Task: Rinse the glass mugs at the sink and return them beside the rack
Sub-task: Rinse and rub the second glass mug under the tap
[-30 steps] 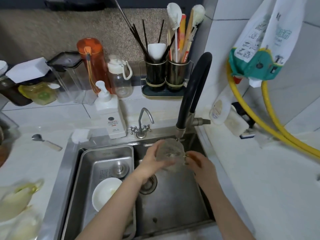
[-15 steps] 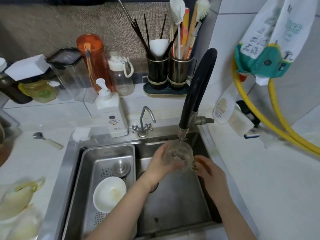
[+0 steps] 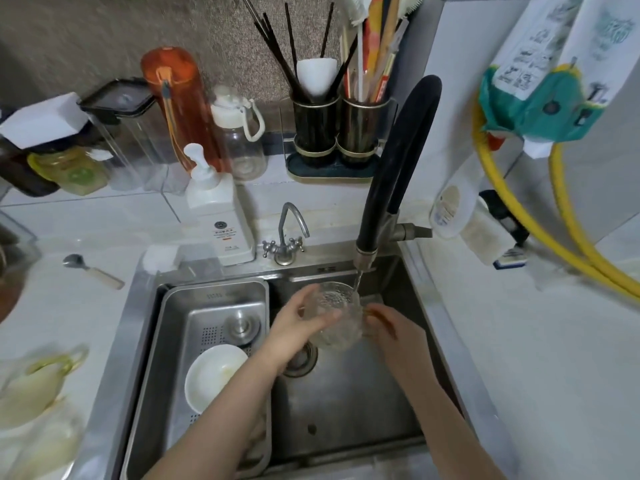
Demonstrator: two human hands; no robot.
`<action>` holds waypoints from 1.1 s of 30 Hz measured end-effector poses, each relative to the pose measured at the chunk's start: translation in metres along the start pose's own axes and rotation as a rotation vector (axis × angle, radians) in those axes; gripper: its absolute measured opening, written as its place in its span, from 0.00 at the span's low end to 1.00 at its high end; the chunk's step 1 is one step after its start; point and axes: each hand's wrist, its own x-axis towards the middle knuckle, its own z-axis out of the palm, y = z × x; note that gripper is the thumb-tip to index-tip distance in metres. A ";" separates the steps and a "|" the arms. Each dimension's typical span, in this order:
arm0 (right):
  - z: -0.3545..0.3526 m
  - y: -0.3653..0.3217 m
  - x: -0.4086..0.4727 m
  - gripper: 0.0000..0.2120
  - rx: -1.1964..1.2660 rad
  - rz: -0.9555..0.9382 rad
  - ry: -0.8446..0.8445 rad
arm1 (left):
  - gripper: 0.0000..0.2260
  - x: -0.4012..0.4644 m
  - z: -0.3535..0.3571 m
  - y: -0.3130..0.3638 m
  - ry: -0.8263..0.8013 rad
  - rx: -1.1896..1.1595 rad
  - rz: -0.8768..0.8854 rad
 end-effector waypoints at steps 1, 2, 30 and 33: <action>-0.002 -0.001 0.001 0.08 0.002 0.012 0.009 | 0.33 0.000 0.004 0.001 -0.004 -0.027 -0.030; -0.005 0.001 0.000 0.08 -0.010 0.029 0.023 | 0.31 0.001 0.010 0.001 -0.019 -0.030 -0.053; 0.013 0.024 -0.015 0.02 0.200 0.453 -0.011 | 0.31 -0.029 0.017 -0.023 0.074 0.286 -0.295; 0.017 0.020 -0.017 0.02 0.250 0.511 -0.050 | 0.36 -0.034 0.013 -0.022 0.050 0.373 -0.325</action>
